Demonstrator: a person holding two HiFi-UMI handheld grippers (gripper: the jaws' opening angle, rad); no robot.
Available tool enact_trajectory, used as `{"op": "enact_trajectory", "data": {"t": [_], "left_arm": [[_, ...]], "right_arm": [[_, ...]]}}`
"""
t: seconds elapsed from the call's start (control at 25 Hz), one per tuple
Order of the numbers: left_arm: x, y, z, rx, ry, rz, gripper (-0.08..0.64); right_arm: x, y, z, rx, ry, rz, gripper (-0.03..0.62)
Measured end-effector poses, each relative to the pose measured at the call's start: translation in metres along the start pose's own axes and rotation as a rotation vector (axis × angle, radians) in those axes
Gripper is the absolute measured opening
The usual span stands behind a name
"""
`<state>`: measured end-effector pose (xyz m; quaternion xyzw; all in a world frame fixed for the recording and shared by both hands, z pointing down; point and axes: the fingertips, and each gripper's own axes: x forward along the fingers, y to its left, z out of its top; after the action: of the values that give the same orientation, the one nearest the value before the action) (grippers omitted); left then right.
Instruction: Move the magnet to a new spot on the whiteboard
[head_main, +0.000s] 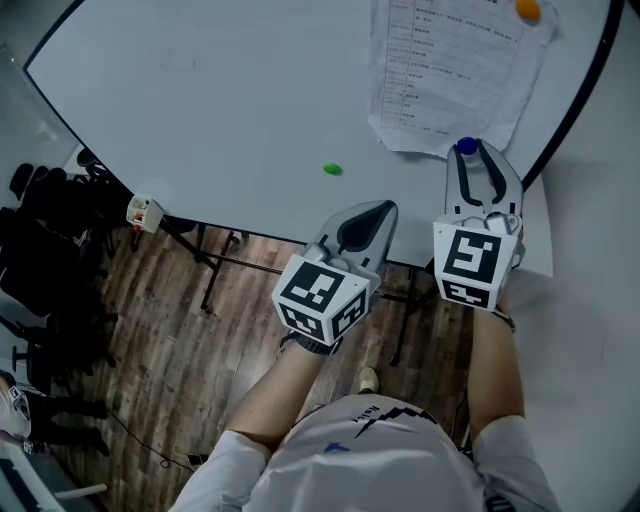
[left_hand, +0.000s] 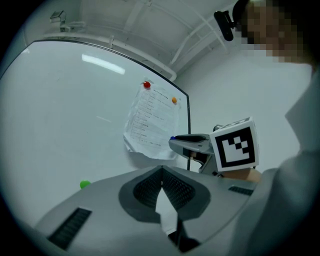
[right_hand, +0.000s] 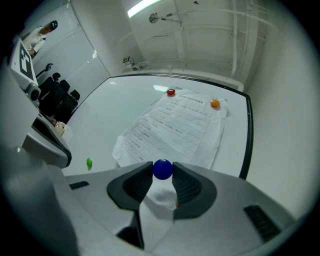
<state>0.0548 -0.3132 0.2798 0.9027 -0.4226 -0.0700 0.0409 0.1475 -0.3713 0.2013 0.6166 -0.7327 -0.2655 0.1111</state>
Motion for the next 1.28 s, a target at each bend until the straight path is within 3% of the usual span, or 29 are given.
{"op": "enact_trajectory", "data": {"t": [0.88,1.16,1.28], "left_arm": [[-0.096,-0.005,-0.011,0.004,0.031,0.037,0.011],[-0.128,-0.012,-0.007,0.062,0.037,0.05,0.011],[-0.14,-0.014,-0.006,0.051,0.039,0.052,0.011]], "right_arm": [[-0.079,0.091,0.021,0.171,0.007,0.131,0.13],[-0.105,0.115,0.032,0.214,0.008,0.164,0.13],[-0.114,0.12,0.038,0.218,0.008,0.166,0.13]]}}
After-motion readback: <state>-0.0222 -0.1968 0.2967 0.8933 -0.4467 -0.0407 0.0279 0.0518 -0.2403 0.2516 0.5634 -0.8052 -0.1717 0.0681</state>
